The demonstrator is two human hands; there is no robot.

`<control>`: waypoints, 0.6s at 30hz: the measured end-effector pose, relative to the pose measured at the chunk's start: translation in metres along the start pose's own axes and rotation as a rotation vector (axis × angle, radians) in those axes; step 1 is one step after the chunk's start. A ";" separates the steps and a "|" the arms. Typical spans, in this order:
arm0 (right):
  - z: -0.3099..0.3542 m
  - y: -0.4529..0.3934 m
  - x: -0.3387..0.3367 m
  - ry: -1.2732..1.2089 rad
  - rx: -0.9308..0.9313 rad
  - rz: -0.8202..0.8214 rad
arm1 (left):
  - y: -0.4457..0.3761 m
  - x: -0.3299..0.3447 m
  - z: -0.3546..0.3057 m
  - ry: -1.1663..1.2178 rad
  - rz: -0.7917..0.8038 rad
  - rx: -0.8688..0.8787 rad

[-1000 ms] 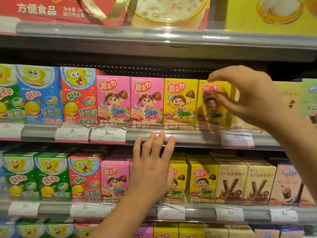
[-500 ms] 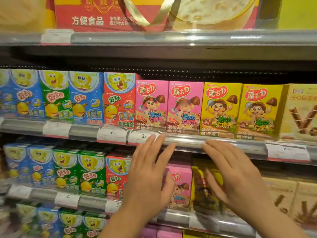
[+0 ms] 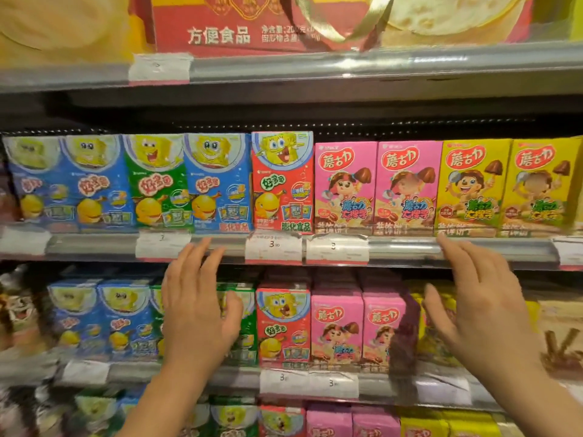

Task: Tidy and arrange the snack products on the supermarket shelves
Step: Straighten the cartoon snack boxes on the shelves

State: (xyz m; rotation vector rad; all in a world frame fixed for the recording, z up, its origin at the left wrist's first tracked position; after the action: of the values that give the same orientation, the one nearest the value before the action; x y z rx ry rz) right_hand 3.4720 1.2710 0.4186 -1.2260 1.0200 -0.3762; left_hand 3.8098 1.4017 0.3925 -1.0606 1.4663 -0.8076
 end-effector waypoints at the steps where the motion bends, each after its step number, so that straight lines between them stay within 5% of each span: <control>1: 0.010 0.000 0.000 -0.013 0.014 -0.004 | 0.001 -0.001 0.010 0.009 0.014 -0.008; 12: 0.170 -0.011 0.017 -0.121 -0.152 0.038 | 0.000 -0.010 0.041 -0.040 0.268 0.089; 18: 0.210 0.003 0.060 0.108 -0.103 0.224 | -0.005 -0.022 0.050 -0.007 0.334 0.193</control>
State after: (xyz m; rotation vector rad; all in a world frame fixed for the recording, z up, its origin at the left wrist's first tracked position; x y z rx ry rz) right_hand 3.6720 1.3529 0.3867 -1.1775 1.2691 -0.2189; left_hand 3.8601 1.4238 0.3973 -0.6506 1.4765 -0.6872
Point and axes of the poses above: each hand's wrist, its own y-axis away from the middle knuckle, its own x-axis out of the palm, z = x × y, the point moved 5 cm from there along -y, towards the middle knuckle, and after that the axes turned 3 degrees about y, right-handed, at the moved point
